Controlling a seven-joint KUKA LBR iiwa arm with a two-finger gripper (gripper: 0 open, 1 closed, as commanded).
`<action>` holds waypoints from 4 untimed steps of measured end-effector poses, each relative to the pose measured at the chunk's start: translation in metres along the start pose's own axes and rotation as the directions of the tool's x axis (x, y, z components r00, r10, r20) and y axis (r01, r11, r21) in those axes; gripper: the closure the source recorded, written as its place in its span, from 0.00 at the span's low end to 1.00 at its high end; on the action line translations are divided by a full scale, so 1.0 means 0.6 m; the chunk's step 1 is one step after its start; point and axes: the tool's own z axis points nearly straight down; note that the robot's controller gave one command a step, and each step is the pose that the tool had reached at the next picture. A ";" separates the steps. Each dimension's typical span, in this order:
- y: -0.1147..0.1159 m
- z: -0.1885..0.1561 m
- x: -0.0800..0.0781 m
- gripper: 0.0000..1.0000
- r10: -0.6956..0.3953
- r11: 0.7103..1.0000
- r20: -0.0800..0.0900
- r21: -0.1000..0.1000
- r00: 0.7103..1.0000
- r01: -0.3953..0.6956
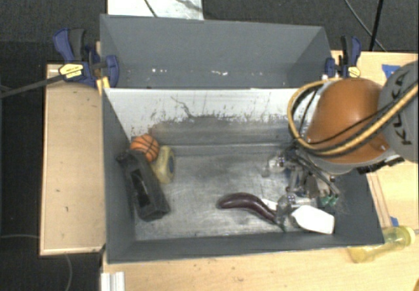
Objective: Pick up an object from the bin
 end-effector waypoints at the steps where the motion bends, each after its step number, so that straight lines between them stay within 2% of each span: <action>1: -0.129 0.014 0.004 0.00 -0.101 0.995 -0.006 0.000 0.995 0.101; 2: -0.031 0.040 0.012 0.00 0.151 0.988 -0.007 0.001 0.988 -0.151; 3: -0.019 0.145 -0.006 0.00 0.284 0.959 -0.004 0.001 0.959 -0.284; 4: -0.028 0.156 -0.011 1.00 0.340 0.940 0.009 -0.002 0.940 -0.340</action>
Offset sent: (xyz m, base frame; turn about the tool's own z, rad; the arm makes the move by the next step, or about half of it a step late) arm -0.0076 -0.0173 -0.0255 0.1494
